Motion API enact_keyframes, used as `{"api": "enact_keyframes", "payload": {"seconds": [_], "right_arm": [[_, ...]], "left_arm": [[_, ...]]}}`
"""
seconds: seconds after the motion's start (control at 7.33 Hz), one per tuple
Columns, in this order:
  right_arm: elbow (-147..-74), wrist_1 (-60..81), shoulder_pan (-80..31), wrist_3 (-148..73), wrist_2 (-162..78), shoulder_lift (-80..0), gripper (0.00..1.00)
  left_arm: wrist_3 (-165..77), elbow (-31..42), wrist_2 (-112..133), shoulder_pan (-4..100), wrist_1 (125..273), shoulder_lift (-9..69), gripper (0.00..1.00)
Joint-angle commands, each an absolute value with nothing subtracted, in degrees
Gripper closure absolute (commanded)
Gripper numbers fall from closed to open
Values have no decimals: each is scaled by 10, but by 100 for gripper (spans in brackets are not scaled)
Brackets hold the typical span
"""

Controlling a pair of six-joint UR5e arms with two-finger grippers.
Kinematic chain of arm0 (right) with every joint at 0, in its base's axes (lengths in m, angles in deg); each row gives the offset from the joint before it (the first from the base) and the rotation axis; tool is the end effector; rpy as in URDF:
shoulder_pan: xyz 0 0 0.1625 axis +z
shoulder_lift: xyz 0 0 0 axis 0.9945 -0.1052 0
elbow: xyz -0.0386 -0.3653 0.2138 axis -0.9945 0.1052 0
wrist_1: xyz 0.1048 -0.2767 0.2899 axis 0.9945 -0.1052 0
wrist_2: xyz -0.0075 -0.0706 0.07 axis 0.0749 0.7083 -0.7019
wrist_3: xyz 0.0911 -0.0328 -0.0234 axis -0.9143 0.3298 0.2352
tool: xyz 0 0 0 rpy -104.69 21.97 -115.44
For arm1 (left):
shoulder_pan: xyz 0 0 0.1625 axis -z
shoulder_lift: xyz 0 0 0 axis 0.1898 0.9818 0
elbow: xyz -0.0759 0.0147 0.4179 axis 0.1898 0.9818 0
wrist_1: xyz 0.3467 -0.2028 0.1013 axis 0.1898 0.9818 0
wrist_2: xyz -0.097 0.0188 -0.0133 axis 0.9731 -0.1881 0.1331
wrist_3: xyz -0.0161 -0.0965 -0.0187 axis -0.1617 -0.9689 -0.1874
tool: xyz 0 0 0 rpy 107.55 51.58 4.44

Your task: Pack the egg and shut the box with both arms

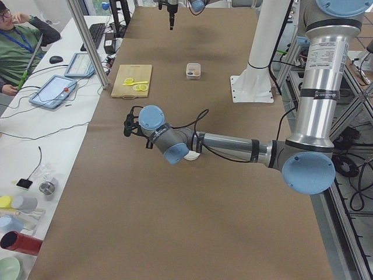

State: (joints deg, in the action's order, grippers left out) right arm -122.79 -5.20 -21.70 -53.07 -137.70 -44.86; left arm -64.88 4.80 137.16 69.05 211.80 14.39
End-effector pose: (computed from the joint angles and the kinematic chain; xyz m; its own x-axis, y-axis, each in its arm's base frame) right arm -0.1928 -0.5511 0.4057 0.7890 -0.1031 0.6057 -0.0084 0.9839 0.1784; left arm 0.0440 -0.5292 0.5275 0.4150 0.1247 -0.9012 0.1414 0.9697 0.1993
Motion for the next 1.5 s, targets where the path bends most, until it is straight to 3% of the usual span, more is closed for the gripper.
{"api": "enact_keyframes", "payload": {"seconds": [0.0, 0.55, 1.36], "right_arm": [[-1166, -52, -139, -407, -1418, -449, 1], [-1086, -56, -56, -303, -1462, -456, 1], [-1087, -46, -29, -268, -1479, -526, 0]], "left_arm": [[-472, 49, 1294, 718, 1980, 128, 2], [-251, 62, 1243, 785, 1719, 129, 2], [-246, 56, 1254, 799, 1695, 127, 2]]}}
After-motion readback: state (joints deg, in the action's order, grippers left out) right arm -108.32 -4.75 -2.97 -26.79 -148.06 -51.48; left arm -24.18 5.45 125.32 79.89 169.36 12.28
